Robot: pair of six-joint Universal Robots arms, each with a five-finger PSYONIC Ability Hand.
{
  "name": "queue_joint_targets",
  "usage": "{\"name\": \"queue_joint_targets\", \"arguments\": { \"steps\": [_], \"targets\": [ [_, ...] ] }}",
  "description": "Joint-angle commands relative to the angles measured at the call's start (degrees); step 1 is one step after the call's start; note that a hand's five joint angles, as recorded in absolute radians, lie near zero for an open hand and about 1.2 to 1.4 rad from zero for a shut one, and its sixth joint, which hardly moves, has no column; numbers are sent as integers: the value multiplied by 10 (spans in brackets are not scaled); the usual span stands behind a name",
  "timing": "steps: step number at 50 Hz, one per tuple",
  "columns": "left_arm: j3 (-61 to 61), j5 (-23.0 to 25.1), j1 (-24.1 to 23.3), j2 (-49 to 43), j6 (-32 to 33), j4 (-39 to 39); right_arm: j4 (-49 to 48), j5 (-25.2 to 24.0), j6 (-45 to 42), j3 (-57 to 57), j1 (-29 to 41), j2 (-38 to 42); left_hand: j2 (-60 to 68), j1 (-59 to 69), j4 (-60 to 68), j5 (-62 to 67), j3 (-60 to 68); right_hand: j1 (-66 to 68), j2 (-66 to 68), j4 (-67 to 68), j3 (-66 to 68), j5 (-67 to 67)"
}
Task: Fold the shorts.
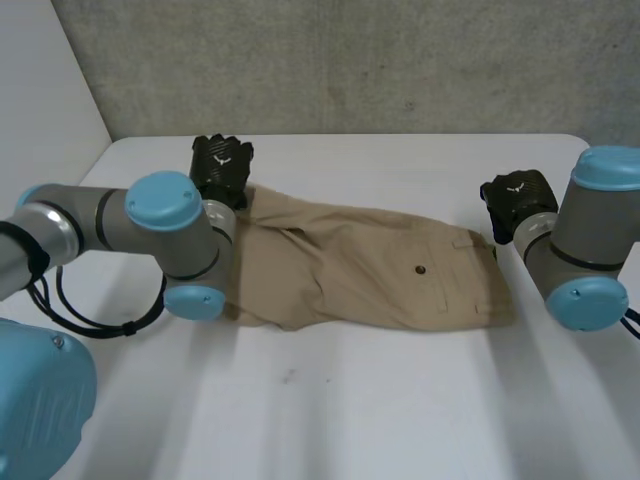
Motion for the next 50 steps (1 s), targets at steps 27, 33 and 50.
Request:
{"name": "queue_joint_targets", "arguments": {
  "steps": [27,33,50],
  "targets": [
    [-203,24,-13,160,23,16,123,-112,90,153,-1,-166,-351,-331,-360,-358,-362,-429,-534,-543,-535,-533],
    [-138,94,10,90,23,-20,110,-112,90,186,-6,-169,-349,-329,-358,-356,-360,-431,-536,-545,-537,-535],
    [58,166,32,-50,23,-80,77,-111,86,196,-18,-162,-330,-311,-340,-338,-342,-431,-536,-545,-537,-535]
  ]
}}
